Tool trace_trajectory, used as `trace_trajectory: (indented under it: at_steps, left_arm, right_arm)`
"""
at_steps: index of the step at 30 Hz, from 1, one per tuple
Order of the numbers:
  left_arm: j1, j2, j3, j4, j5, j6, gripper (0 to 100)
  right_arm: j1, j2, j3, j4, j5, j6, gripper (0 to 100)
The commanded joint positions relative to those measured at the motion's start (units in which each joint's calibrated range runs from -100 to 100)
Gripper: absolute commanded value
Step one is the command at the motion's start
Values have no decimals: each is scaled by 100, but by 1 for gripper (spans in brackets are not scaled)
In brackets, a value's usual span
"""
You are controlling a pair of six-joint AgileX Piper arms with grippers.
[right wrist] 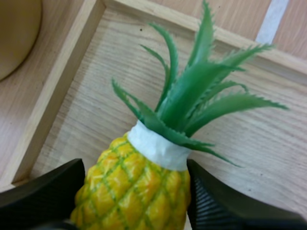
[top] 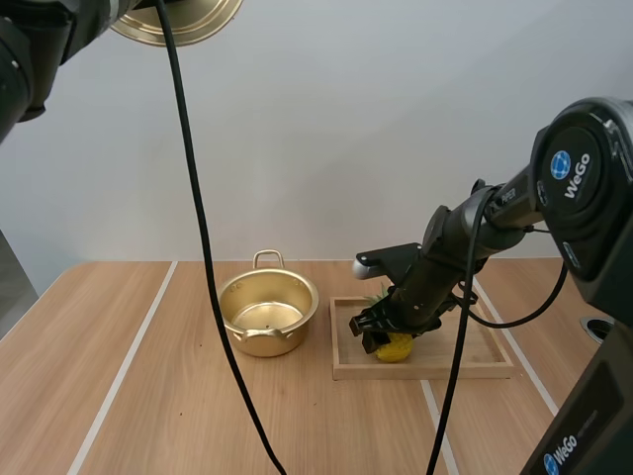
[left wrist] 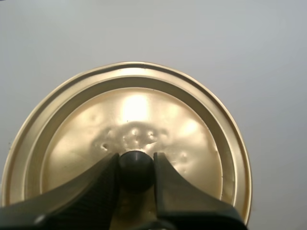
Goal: Open the pot, put the pineapple inside, and close it
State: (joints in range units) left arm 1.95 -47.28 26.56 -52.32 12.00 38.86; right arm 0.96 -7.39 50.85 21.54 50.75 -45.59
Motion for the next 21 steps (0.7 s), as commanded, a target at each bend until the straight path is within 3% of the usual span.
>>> trace_trajectory:
  at_steps: [1, 21]
  left_arm:
    - [-11, -44, -56, -58, -53, -32, 0]
    - [-11, -44, -56, -58, -53, -32, 0]
  right_arm:
    - [8, -286, -121, -79, -62, -67, 0]
    - [8, -3572, -135, 734, -1818, -57, 0]
